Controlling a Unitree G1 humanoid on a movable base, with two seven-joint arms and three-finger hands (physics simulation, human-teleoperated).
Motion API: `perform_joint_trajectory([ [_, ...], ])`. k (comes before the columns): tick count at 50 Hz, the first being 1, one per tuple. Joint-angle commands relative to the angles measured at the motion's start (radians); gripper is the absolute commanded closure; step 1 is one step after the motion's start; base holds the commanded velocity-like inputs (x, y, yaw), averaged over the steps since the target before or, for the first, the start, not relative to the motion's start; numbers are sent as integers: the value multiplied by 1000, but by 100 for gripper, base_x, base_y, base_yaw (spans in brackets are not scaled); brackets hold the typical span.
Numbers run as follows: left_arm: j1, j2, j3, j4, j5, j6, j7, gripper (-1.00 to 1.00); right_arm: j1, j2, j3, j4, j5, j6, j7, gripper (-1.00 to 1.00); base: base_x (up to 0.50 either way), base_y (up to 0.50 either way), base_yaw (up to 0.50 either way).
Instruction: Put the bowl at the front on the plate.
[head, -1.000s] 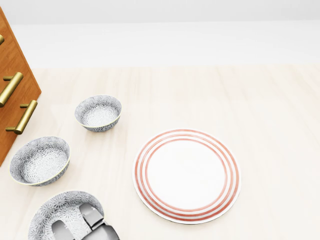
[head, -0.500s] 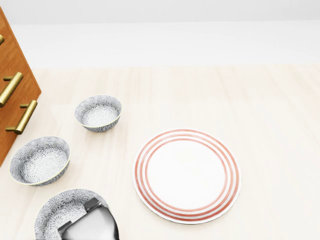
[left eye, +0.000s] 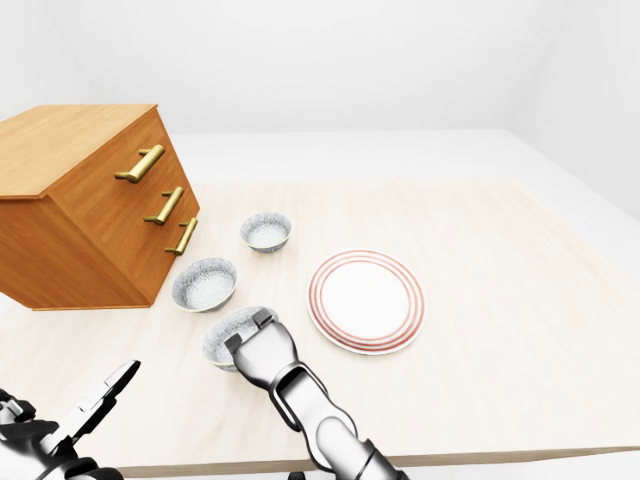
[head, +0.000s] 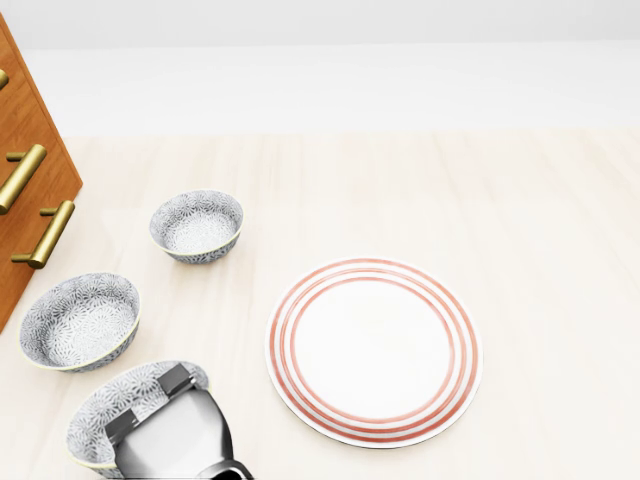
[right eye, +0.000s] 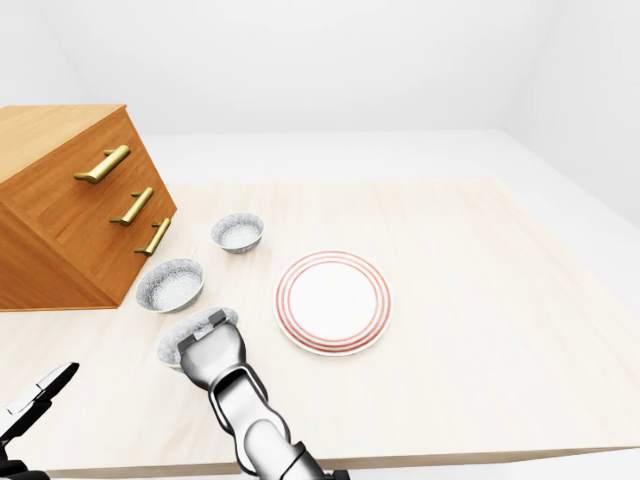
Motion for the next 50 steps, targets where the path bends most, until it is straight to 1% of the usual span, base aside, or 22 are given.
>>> perform_joint_trajectory([
  [1,0,-2,0,5,2,0,-4,-100,-21,12,-17,-68,-18,-3,20,100,0,0,0],
  [5,5,-2,2,-4,-2,0,-5,-100,-32,20,-27,-75,-11,3,-3,100,0,0,0],
  [9,3,-4,3,-6,2,0,-6,-100,-36,21,-38,-121,-4,14,1,100,0,0,0],
  [11,0,-3,2,1,5,0,-4,-100,-30,21,-42,-154,12,24,-11,100,0,0,0],
  [13,0,-2,0,7,6,0,-4,-100,-27,14,-40,-172,16,28,-3,100,0,0,0],
  [14,5,-2,2,-13,2,0,-4,-100,-23,17,-44,-180,36,34,-27,100,0,0,0],
  [15,1,-2,2,-2,6,0,-4,-100,-21,16,-44,-195,27,44,-26,100,0,0,0],
  [17,-7,-1,-2,26,13,0,-2,-100,-11,8,-44,-220,36,44,-39,100,0,0,0],
  [21,-1,2,-2,11,8,0,2,-100,1,-9,-40,-267,32,44,-39,100,0,0,0],
  [24,1,1,-4,12,11,0,0,-100,6,-21,-45,-293,-12,44,-67,100,0,0,0],
  [25,2,0,-4,10,11,0,0,-100,16,-19,-57,-311,35,44,-100,100,0,0,0],
  [27,1,1,-5,9,13,0,2,-100,15,-33,-55,-322,19,44,-93,100,0,0,0],
  [28,0,2,-5,9,15,0,4,-100,19,-33,-55,-327,-10,44,-101,100,0,0,0],
  [29,-1,2,-5,9,15,0,5,-100,24,-36,-59,-343,13,44,-113,100,0,0,0],
  [31,0,2,-5,6,16,0,5,-100,30,-44,-57,-364,-6,44,-104,100,0,0,0],
  [33,1,1,-4,1,16,0,4,-100,50,-45,-61,-392,35,44,-147,100,0,0,0],
  [40,2,-3,0,-7,18,0,0,-100,79,-84,-60,-459,67,44,-154,100,0,0,0],
  [41,2,-2,1,-7,18,0,0,-100,84,-80,-55,-462,45,44,-148,100,0,0,0],
  [48,3,-4,4,-18,16,0,-2,-100,113,-110,-48,-526,60,44,-178,100,0,0,0],
  [50,3,-5,6,-22,14,0,-4,-100,121,-117,-48,-532,20,44,-171,100,0,0,0],
])
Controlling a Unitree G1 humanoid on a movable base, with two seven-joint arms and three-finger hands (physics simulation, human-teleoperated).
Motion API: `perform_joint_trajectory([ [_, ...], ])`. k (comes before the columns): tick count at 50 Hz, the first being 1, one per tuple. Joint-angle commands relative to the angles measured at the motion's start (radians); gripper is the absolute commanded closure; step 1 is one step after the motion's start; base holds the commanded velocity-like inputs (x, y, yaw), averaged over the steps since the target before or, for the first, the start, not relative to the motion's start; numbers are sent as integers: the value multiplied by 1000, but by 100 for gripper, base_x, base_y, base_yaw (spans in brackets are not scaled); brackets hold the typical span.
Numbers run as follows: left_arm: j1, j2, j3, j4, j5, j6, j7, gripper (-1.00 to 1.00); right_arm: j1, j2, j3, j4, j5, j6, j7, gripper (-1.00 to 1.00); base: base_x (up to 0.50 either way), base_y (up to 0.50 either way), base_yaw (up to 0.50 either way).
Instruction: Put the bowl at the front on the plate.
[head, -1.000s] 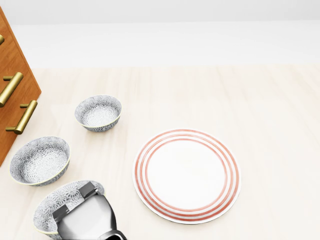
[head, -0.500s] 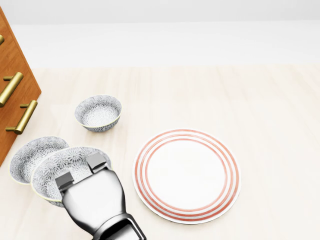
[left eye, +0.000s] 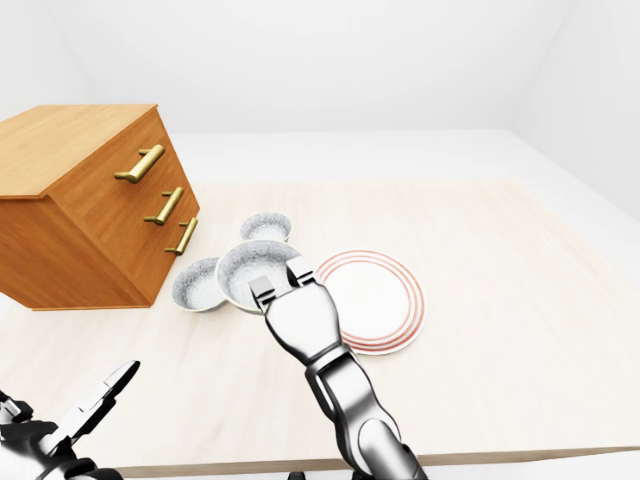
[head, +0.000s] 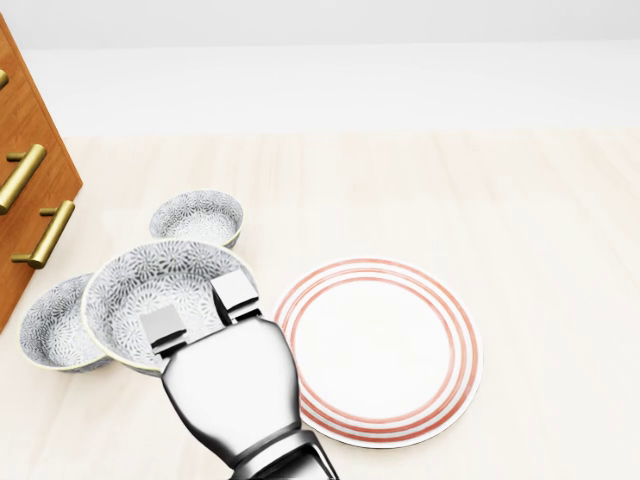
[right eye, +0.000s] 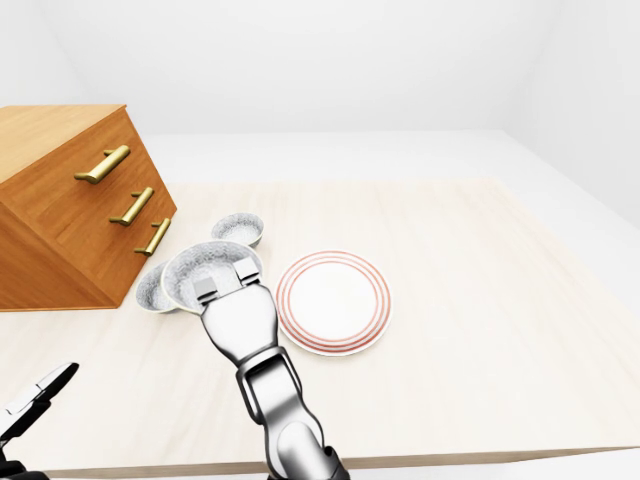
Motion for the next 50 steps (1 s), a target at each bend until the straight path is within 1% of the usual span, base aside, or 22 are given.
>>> perform_joint_trajectory([
  [1,3,-4,6,-19,-4,1,-7,-100,42,-40,4,-98,-31,0,-45,100,0,0,0],
  [4,5,-8,9,-22,-5,0,-12,-100,48,-42,9,-108,-65,0,-49,100,0,0,0],
  [5,5,-8,10,-22,-6,0,-14,-100,48,-44,1,-100,-54,0,-61,100,0,0,0],
  [8,3,-7,11,-26,-7,8,-13,-100,43,-43,-8,-90,-73,0,-57,100,0,0,0],
  [12,3,-8,14,-27,-10,10,-16,-100,53,-47,-11,-91,-79,0,-65,100,0,0,0],
  [15,2,-8,13,-22,-9,6,-17,-100,63,-56,-13,-101,-61,0,-73,100,0,0,0],
  [17,1,-7,13,-23,-9,9,-15,-100,71,-64,-15,-108,-71,0,-72,100,0,0,0],
  [18,0,-8,11,-18,-7,3,-15,-100,73,-58,-20,-104,-113,0,-72,100,0,0,0],
  [19,4,-9,12,-26,-9,8,-16,-100,83,-71,-12,-115,-84,0,-76,100,0,0,0],
  [20,1,-8,11,-18,-7,2,-15,-100,78,-65,-17,-114,-117,0,-67,100,0,0,0],
  [23,3,-7,13,-25,-11,8,-17,-100,83,-79,-18,-140,-121,0,-62,100,0,0,0],
  [24,-2,-8,10,-10,-6,0,-15,-100,89,-82,-18,-151,-134,0,-59,100,0,0,0],
  [31,2,-6,10,-20,-8,5,-13,-100,134,-110,-29,-175,-133,0,-89,100,0,0,0],
  [33,2,-7,9,-19,-7,2,-14,-100,143,-118,-28,-181,-123,0,-102,100,0,0,0],
  [36,2,-7,9,-17,-7,0,-14,-100,150,-127,-30,-206,-140,0,-81,100,0,0,0],
  [37,5,-8,10,-27,-8,7,-14,-100,152,-130,-30,-212,-142,0,-79,100,0,0,0],
  [43,3,-9,12,-25,-6,5,-17,-100,176,-147,-37,-262,-152,0,-72,100,0,0,0],
  [45,2,-9,11,-20,-5,0,-17,-100,186,-151,-40,-272,-148,0,-78,100,0,0,0],
  [50,2,-8,10,-17,-4,0,-16,-100,212,-164,-34,-303,-115,0,-111,100,0,0,0],
])
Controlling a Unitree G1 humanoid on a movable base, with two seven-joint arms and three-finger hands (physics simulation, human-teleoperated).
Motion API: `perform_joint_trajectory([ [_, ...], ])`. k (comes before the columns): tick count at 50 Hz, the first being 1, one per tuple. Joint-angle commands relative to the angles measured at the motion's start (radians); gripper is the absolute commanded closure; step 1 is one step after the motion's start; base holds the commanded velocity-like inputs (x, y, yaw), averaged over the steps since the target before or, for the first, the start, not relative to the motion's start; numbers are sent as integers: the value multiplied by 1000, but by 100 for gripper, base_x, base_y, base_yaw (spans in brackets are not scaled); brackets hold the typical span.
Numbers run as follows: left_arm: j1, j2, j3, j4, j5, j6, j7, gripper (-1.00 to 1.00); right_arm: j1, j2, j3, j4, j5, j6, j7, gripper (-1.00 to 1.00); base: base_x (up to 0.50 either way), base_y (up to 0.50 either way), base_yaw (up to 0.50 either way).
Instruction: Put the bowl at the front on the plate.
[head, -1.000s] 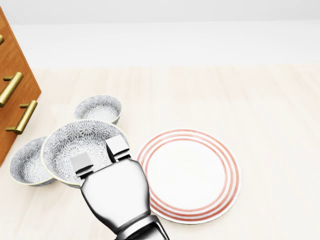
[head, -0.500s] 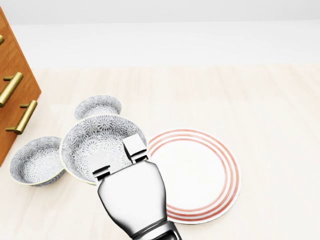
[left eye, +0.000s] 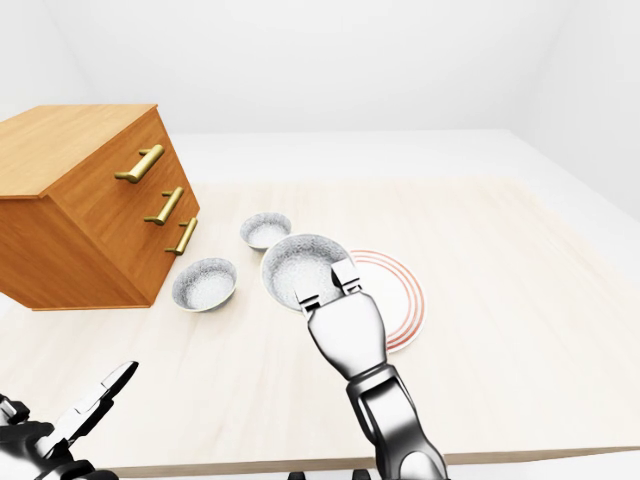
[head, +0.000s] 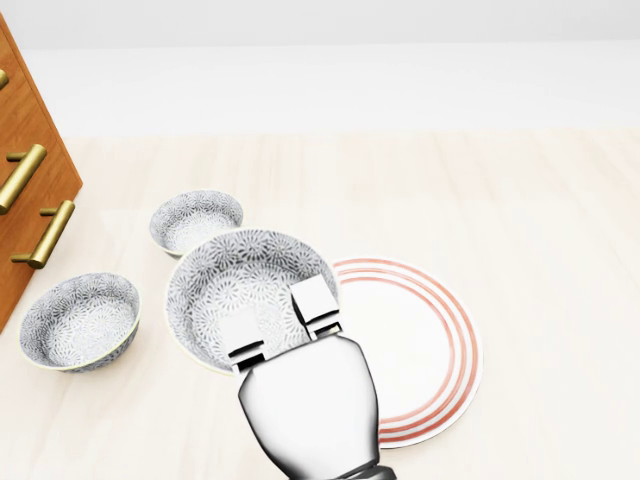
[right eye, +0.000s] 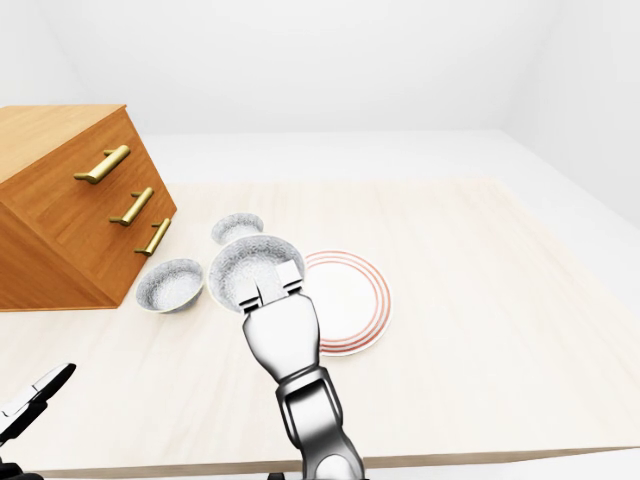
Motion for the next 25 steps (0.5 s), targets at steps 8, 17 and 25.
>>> perform_joint_trajectory([
  [8,1,0,-4,13,5,-3,0,-100,71,-50,20,-132,15,0,-50,100,0,0,0],
  [17,3,-3,0,-2,1,-3,-3,-100,79,-54,21,-143,-33,0,2,100,0,0,0],
  [25,3,-4,0,-2,1,-3,-5,-100,74,-57,31,-129,-31,0,11,100,0,0,0],
])
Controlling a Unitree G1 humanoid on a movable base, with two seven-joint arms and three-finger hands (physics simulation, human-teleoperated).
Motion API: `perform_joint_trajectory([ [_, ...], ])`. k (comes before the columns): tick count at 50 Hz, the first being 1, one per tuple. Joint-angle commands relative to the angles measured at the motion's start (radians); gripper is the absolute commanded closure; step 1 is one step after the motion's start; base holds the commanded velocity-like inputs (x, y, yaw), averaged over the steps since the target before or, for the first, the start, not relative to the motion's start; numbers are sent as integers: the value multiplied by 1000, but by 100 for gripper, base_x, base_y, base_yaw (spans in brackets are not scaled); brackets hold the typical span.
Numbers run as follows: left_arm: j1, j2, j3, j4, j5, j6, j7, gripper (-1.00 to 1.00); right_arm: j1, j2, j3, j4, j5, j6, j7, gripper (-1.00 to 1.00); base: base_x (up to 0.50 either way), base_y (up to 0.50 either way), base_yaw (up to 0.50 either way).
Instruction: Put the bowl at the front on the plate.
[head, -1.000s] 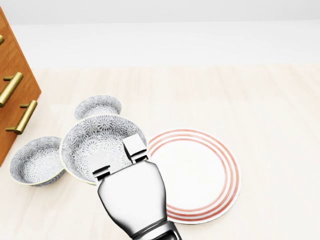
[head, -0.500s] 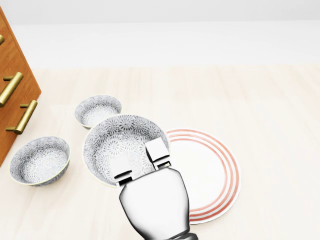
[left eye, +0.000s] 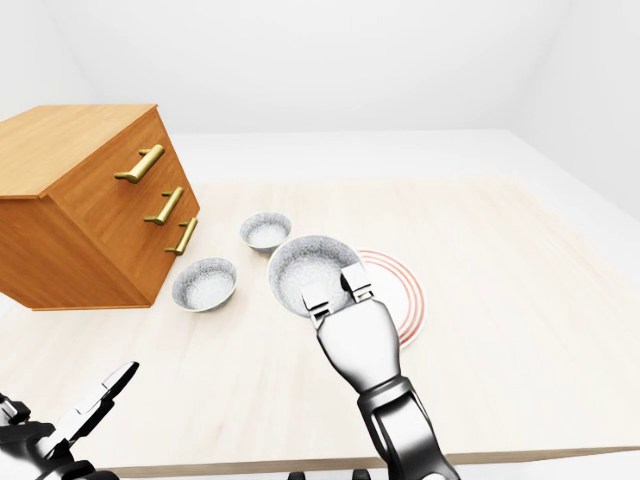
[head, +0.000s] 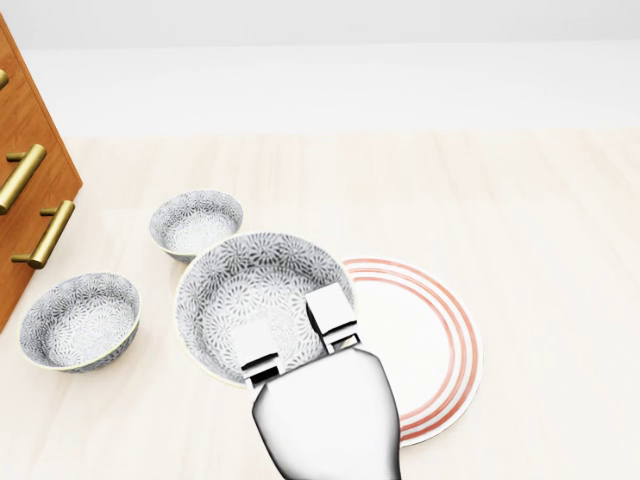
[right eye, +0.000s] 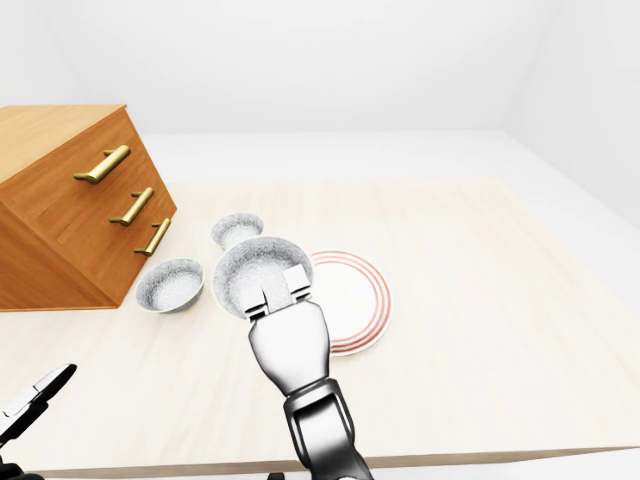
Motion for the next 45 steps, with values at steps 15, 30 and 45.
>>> perform_joint_trajectory([
  [15,3,-4,2,-8,1,0,-4,-100,16,-22,-12,-18,0,0,-8,100,0,0,0],
  [30,0,-2,-3,10,15,0,1,-100,62,-48,-127,-35,13,0,15,100,0,0,0],
  [45,0,1,-3,5,15,0,7,-100,37,-32,-258,-19,54,0,-6,100,0,0,0],
])
